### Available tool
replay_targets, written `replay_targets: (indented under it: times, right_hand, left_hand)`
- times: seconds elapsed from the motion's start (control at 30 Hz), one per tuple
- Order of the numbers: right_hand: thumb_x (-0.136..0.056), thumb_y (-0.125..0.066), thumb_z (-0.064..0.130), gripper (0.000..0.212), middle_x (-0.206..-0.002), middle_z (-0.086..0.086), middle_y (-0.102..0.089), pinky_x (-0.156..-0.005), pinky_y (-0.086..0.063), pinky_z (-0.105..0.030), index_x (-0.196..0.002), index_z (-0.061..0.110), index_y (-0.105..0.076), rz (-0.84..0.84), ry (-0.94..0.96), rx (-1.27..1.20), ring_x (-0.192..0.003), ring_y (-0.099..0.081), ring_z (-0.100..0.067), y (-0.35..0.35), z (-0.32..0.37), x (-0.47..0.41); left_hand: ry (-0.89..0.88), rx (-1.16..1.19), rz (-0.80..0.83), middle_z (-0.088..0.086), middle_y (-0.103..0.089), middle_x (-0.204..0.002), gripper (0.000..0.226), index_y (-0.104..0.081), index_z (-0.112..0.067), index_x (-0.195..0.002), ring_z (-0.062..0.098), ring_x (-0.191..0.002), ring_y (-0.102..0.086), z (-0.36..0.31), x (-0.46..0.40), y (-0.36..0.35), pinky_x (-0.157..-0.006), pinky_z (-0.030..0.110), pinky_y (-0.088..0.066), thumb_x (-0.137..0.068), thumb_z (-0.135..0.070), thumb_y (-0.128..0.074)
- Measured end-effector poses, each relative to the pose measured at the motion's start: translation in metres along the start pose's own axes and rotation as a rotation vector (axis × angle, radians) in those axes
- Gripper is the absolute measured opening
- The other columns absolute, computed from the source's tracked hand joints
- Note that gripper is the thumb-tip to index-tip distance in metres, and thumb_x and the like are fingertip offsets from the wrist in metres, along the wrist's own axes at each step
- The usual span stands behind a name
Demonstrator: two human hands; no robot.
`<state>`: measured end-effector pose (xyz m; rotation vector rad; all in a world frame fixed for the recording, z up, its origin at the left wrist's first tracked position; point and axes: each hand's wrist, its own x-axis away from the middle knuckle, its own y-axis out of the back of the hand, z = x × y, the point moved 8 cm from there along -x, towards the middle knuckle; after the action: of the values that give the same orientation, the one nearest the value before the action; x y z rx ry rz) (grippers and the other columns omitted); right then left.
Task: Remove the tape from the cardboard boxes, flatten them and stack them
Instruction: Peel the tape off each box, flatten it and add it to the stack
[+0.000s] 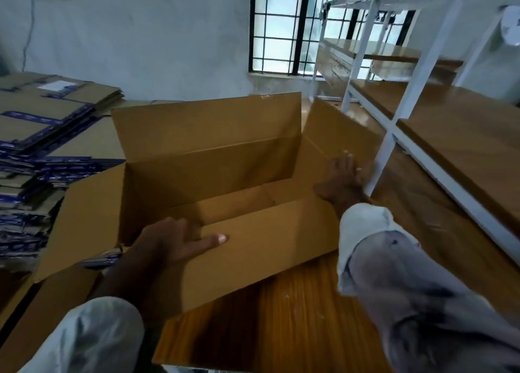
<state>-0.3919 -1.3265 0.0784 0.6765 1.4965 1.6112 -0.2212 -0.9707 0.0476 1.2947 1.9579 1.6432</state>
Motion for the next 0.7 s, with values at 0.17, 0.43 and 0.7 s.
replay_targets:
  times: [0.17, 0.43, 0.7]
  right_hand:
    - [-0.089, -0.064, 0.041, 0.073, -0.152, -0.018, -0.042, -0.113, -0.034, -0.06, -0.149, 0.008, -0.038, 0.041, -0.043, 0.001, -0.138, -0.038, -0.04, -0.007, -0.027, -0.055]
    - [-0.09, -0.058, 0.032, 0.04, -0.133, -0.018, -0.045, -0.103, -0.037, -0.051, -0.123, 0.01, -0.059, -0.078, -0.052, 0.141, -0.122, -0.044, -0.04, 0.001, 0.004, -0.084]
    - [-0.103, -0.051, 0.019, 0.035, -0.13, -0.023, -0.06, -0.094, -0.052, -0.051, -0.134, 0.004, -0.054, 0.035, -0.012, -0.116, -0.117, -0.06, -0.043, -0.042, 0.003, -0.085]
  left_hand:
    - [0.112, 0.014, 0.013, -0.015, -0.057, -0.088, 0.049, -0.049, -0.037, -0.095, 0.002, -0.08, -0.059, -0.01, -0.003, 0.008, -0.068, 0.025, -0.048, -0.081, -0.084, -0.046]
    - [0.164, 0.022, 0.026, -0.011, -0.059, -0.105, 0.118, -0.054, -0.03, -0.136, 0.004, -0.088, -0.059, 0.015, -0.013, 0.011, -0.075, 0.029, -0.052, -0.051, -0.109, -0.037]
    - [0.219, -0.03, 0.027, -0.012, -0.065, -0.105, 0.118, -0.064, -0.037, -0.119, 0.009, -0.095, -0.063, 0.046, -0.012, 0.016, -0.09, 0.039, -0.055, -0.033, -0.113, -0.038]
